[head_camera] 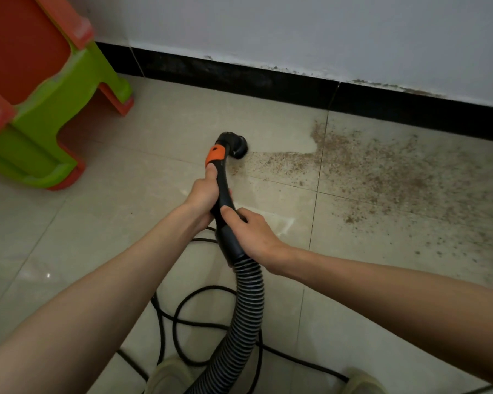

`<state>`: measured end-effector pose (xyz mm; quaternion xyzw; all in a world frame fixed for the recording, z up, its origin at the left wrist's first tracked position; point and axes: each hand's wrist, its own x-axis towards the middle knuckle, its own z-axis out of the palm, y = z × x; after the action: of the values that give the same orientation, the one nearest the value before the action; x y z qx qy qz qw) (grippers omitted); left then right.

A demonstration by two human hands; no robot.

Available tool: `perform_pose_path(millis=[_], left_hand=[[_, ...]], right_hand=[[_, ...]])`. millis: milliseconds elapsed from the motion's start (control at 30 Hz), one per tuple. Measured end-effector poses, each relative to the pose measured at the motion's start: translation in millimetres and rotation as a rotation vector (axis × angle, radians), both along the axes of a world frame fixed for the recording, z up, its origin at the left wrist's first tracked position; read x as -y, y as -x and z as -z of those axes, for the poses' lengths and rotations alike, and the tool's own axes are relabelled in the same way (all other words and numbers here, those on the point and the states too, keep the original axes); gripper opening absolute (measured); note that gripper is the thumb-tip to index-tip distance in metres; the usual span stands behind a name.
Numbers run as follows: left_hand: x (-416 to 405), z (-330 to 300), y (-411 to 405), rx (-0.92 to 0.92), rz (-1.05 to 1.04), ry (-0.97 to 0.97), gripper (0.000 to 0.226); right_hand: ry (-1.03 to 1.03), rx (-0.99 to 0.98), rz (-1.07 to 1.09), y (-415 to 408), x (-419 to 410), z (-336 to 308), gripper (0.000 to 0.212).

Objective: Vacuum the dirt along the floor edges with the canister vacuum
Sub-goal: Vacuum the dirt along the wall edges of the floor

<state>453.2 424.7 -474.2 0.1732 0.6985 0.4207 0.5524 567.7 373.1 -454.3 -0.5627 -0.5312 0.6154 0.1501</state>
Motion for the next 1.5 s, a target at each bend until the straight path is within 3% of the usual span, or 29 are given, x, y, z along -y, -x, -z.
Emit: perform_pose_path(millis=[233,533,1033,1133,1267,1400,1500], left_hand=[[-13.2,-1.0,-70.6,0.019,0.158,-0.013,0.046],[-21.3,0.7,-124.0,-0.046,0.390,-0.005,0.057],[-11.5,1.0,-27.5,-0.057,-0.044,-0.031,0.048],[2.5,-0.1,-10.4,-0.046,-0.133,-0.008,0.044],[29.5,3.6,-4.4,-0.039,-0.156,0.022,0.047],[43.1,3.9,-16.9,-0.029,-0.118,0.015,0.044],[44.7,2.8,-31.4,0.027,-0.066,0.008,0.043]], right_hand=[[0.044,-0.028,0.191,-59.3,2.3,-1.1,0.032],[0.053,-0.028,0.405,-95.5,9.9,3.9,0.035],[-0.005,-0.018,0.041,-26.3,-16.1,-1.8,0.051],[-0.015,-0.013,-0.063,-15.9,-13.3,-1.3,0.044],[-0.011,-0.015,-0.135,-15.2,3.8,3.6,0.043],[-0.023,-0.008,-0.104,-27.9,19.0,7.3,0.053],[-0.054,0.025,-0.054,-39.5,25.3,11.5,0.048]])
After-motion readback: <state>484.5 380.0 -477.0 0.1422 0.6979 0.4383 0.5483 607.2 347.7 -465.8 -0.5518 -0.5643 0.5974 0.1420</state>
